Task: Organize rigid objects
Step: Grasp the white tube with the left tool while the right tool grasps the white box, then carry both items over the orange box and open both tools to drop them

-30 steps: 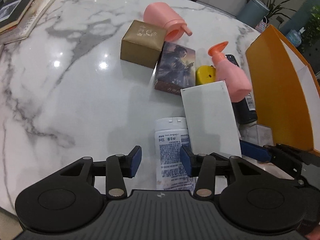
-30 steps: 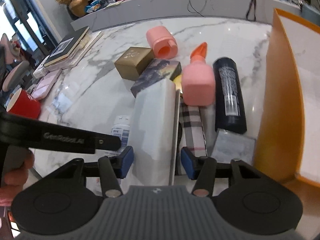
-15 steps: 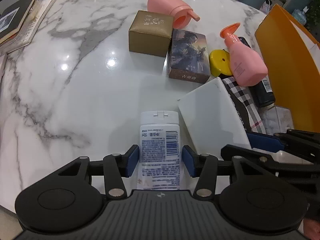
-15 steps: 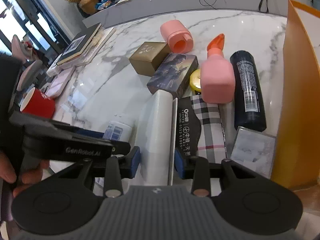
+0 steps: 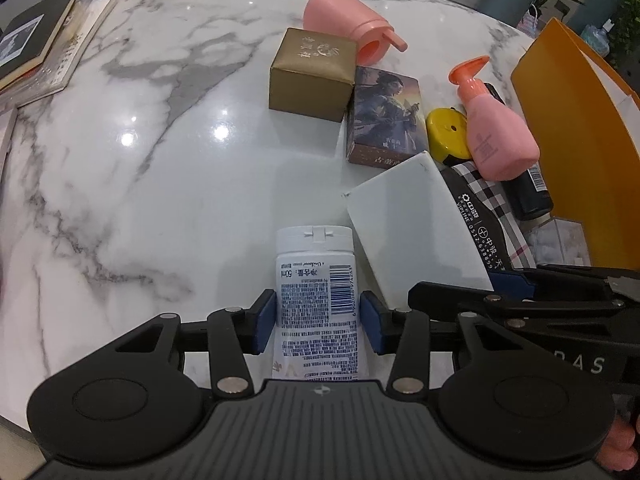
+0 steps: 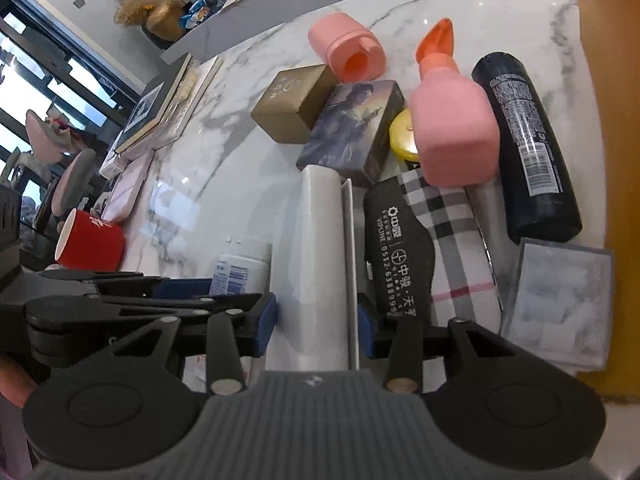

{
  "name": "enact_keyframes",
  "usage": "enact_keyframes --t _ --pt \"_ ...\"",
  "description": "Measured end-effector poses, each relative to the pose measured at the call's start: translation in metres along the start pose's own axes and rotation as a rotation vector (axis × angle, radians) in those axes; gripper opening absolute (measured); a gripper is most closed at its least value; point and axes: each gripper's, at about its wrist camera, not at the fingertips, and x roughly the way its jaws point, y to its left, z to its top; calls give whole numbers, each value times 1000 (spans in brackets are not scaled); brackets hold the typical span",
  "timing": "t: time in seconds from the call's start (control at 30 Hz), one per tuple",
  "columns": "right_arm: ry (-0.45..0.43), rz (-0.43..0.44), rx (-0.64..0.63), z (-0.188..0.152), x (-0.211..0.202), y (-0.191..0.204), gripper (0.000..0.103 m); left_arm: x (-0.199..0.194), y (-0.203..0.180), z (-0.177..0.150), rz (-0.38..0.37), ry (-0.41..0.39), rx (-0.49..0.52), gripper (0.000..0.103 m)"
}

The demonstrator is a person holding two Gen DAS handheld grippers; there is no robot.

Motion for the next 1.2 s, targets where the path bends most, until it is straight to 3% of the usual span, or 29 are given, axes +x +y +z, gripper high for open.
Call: enact_keyframes --t 0.1,0.33,0.43,0.63,0.83,0.93,1.2 --pt "-25 21 -44 -1 -10 9 29 -3 0 -2 -15 -8 -23 51" --pt "-108 -54 -144 -2 -46 20 29 -27 -14 -4 -22 -79 -28 50" --pt "-185 -73 -171 0 -75 23 29 -49 -29 -2 -36 -136 -8 50" --pt "-359 -148 -212 11 -150 18 29 -97 -72 18 -92 -264 47 50" --pt "-486 -258 -156 23 -213 -18 29 -129 -141 41 -165 -350 168 50" --pt "-505 -298 -103 26 -231 -42 29 -130 -176 52 -195 -357 225 50" --pt "-469 -377 22 25 -236 -109 29 -96 -243 77 -243 -275 334 50"
